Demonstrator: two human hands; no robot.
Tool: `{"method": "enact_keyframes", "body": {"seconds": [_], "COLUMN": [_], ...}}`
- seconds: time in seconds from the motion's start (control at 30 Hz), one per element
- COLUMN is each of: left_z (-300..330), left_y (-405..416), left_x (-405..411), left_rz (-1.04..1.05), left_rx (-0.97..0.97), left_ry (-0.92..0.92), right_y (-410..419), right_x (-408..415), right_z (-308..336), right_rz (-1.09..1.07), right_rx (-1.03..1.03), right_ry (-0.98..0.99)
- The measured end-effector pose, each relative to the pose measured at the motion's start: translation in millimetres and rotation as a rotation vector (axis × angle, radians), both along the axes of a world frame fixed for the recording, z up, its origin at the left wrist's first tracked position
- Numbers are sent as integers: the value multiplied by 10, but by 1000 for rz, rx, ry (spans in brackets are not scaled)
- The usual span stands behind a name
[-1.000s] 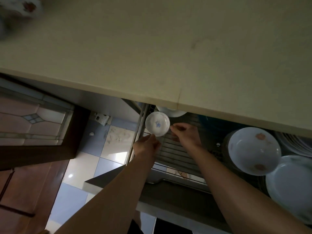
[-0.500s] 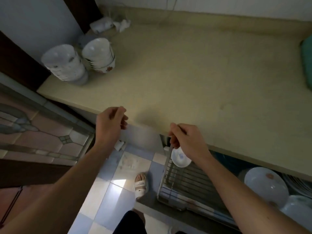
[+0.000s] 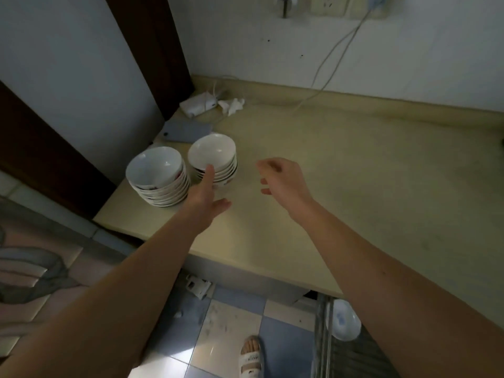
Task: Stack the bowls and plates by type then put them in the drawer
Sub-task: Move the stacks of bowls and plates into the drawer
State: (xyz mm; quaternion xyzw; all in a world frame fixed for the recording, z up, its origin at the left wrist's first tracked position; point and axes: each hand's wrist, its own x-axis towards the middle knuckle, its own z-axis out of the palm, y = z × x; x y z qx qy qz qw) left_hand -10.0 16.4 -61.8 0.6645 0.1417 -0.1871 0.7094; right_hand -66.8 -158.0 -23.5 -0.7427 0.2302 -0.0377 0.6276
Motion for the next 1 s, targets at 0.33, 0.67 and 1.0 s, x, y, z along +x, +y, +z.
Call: {"method": "enact_keyframes", "body": {"seconds": [0.33,0.67,1.0], "left_z": [-99,-140,-147], "left_y": [-132,-125,-286], "left_x": [289,291,73], "left_rz": [189,253,-15], "left_rx": [-363,-410,-369], "left_ry": [201,120,54], "right_y": [346,422,70], "right_x": [959,1032,516], "right_z": [-136,-225,-130], "right_rz": [86,26,-116], "right_rx": [174,224,218], "right_ry": [218,220,209]}}
